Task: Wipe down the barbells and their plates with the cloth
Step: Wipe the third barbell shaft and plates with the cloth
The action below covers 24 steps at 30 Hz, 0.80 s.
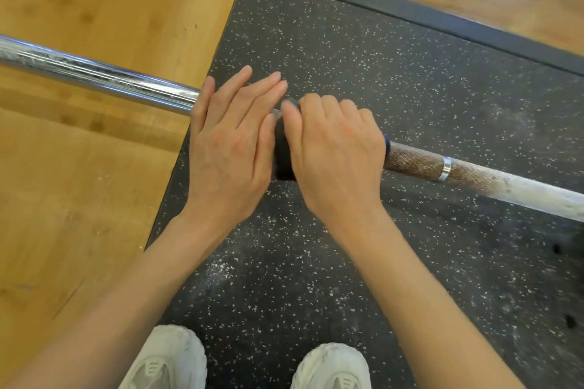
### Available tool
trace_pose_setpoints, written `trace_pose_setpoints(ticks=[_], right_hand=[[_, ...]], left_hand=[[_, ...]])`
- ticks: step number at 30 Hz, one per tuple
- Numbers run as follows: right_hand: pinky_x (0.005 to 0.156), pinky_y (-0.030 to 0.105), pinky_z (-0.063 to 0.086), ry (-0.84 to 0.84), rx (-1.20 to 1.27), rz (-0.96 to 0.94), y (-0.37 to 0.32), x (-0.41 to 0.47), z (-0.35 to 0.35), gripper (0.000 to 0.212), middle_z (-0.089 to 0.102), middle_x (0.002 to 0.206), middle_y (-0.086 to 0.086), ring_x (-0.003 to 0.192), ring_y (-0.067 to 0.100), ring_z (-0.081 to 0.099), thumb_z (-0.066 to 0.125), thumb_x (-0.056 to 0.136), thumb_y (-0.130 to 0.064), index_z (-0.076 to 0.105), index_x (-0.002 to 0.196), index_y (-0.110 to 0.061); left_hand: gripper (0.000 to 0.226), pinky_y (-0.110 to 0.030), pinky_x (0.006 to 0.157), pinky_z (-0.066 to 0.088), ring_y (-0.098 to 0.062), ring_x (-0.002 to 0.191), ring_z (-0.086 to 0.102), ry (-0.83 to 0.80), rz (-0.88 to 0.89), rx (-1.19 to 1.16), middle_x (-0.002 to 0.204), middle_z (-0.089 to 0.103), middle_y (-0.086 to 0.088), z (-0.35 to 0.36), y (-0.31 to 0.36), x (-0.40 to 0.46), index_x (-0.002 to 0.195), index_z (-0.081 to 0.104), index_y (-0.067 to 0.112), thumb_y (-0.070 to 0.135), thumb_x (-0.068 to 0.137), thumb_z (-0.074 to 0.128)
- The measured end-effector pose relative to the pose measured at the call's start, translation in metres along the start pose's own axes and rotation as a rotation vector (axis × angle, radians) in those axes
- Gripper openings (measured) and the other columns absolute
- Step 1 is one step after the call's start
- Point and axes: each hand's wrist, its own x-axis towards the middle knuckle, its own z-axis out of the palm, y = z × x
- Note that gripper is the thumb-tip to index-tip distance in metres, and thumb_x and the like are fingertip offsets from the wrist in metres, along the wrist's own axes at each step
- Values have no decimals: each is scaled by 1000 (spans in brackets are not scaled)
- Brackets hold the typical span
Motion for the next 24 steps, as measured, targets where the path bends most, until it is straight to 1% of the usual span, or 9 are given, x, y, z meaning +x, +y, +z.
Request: trace_pose_setpoints(ticks=[3,7,10,12,15,18,20,22,24], right_hand=[[60,36,28,31,36,98,-3,5,-2,58,53,64,-2,55,24,44,8,108,-19,58,79,-20],[101,43,42,59,118,114,-9,-39,-7,43,67,106,5,99,28,60,30,111,-32,67,119,-12],[60,35,35,102,46,167,-7,-8,-1,45,61,64,4,58,27,55,37,107,-28,64,72,-17],[53,30,22,90,-6,204,-6,12,-3,47,54,48,1,43,25,50,39,103,-27,49,57,-23],[77,37,41,21,134,119,1,-23,-11,41,66,82,2,77,26,61,32,110,-32,63,87,-19],[112,45,35,-47,120,85,11,-61,-23,41,62,129,7,120,30,54,36,110,-35,57,137,-12],[90,41,41,-49,75,113,11,-43,-23,41,66,107,6,96,29,57,33,110,-38,66,114,-14],[65,37,29,-174,54,220,9,-8,-22,51,58,73,2,65,25,44,24,111,-41,56,78,-20],[62,35,23,-278,56,229,14,1,-20,56,48,65,-1,58,22,35,7,110,-39,47,74,-22]], left_hand=[[44,-35,124,9,-18,144,38,-5,4,3,147,54,4,-1,0,-2,142,55,14,20,108,28],[44,-33,124,8,-18,144,37,-23,25,32,148,53,2,-4,-1,-6,144,54,13,21,108,29],[44,-33,125,8,-18,144,37,-24,11,27,148,53,3,-5,0,-9,144,53,13,21,108,29],[43,-34,125,8,-18,144,38,-19,3,22,148,53,3,-5,1,-10,144,54,13,20,108,30],[44,-36,125,10,-18,145,37,-31,10,34,149,52,3,-7,1,-11,145,52,14,20,108,29],[44,-36,125,10,-17,145,36,-33,13,46,149,51,4,-8,1,-12,146,51,14,19,108,31],[44,-35,125,9,-17,145,36,-29,-1,43,150,51,4,-7,2,-13,146,51,14,19,108,31],[43,-35,125,9,-17,145,36,-36,-10,39,150,51,5,-7,2,-14,146,51,15,19,108,31],[44,-36,125,8,-16,147,33,-56,-8,40,152,48,5,-10,3,-15,148,49,15,19,108,31]])
